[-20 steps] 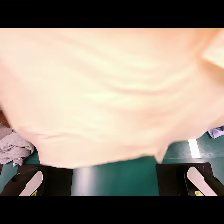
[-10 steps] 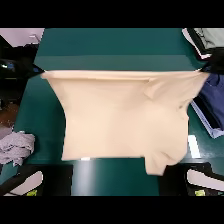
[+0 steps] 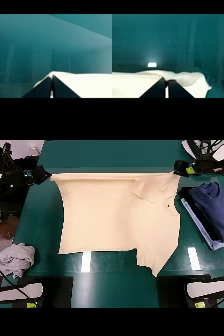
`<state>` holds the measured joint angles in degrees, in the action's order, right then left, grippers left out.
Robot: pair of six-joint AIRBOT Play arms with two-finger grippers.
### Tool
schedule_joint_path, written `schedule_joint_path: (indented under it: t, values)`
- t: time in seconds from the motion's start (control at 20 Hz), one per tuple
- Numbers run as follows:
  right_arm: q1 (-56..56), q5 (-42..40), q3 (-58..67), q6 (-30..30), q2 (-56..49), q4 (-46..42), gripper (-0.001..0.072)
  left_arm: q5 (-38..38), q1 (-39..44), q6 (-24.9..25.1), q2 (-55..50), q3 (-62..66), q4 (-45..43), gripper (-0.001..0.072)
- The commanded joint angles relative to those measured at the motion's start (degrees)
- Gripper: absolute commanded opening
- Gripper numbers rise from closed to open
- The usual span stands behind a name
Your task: Fold the shirts.
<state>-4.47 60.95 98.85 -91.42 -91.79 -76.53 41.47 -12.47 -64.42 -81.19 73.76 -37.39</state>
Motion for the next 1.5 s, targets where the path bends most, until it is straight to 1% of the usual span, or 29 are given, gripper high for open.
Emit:
schedule_joint_path:
  t: [0.0,0.1,0.25,0.4,0.6,0.75,0.8,0.85,0.9,0.95,1.0,1.1,1.15,1.2,1.25,1.35,1.45]
  values:
    - [0.37,-1.7,1.25,-0.02,-1.14,-6.29,0.0014,-0.92,0.0,4.26,-2.64,2.01,0.37,0.0022]
    - [0.37,2.91,-0.33,0.57,-1.22,-9.09,0.0014,3.21,0.0,4.9,-3.37,1.88,-3.37,0.0022]
    - [0.42,7.19,-6.08,1.09,-1.03,-9.14,0.0013,11.61,0.0,4.9,-5.68,1.57,-8.96,0.0022]
    - [0.42,6.32,-13.6,1.05,1.09,-9.07,0.0014,16.59,0.0,4.87,-7.82,0.09,-9.38,0.0022]
    - [0.42,4.96,-22.91,1.05,5.62,-9.01,0.0015,18.03,0.0,4.83,-8.9,-2.54,-9.38,0.0022]
    - [0.39,3.8,-28.11,1.05,8.52,-8.98,0.0017,21.16,-0.02,4.28,-8.87,-2.56,-9.31,0.0024]
    - [0.42,3.3,-29.14,0.98,9.46,-8.87,0.0019,22.32,-0.02,4.13,-8.87,-2.56,-9.29,0.0081]
    - [0.42,3.21,-29.66,0.98,10.27,-8.48,0.0029,23.19,-0.02,2.73,-8.87,-2.56,-9.31,0.0343]
    - [0.42,3.5,-29.68,1.01,10.91,-8.5,0.0147,23.82,-0.02,1.09,-8.87,-2.49,-9.35,0.0447]
    - [0.39,3.72,-29.68,0.98,11.58,-8.48,0.0311,24.37,-0.02,0.5,-8.83,-2.45,-9.35,0.0429]
    - [0.35,4.11,-29.68,0.98,12.26,-8.48,0.0339,24.83,-0.02,-0.02,-8.72,-2.45,-9.4,0.043]
    - [0.24,6.6,-29.68,1.01,14.16,-8.52,0.0339,27.06,-0.09,-0.35,-8.26,-2.32,-9.44,0.043]
    - [0.11,8.87,-29.7,1.09,15.65,-8.52,0.0339,29.97,-0.09,-0.31,-8.0,-1.99,-10.6,0.0429]
    - [-0.26,11.23,-29.83,1.27,17.25,-8.33,0.0339,32.74,-0.07,-0.28,-7.3,-1.99,-13.51,0.0429]
    - [-0.87,12.9,-30.64,2.84,19.34,-6.75,0.0339,34.97,-0.07,-0.35,-6.43,-2.47,-16.92,0.0429]
    - [-3.43,14.8,-34.25,5.73,24.44,0.33,0.0337,37.16,-0.07,-0.31,-2.93,-6.6,-22.71,0.0429]
    - [-6.01,15.26,-38.73,6.99,29.05,6.01,0.0337,35.71,-0.07,-0.26,2.58,-14.69,-23.74,0.043]
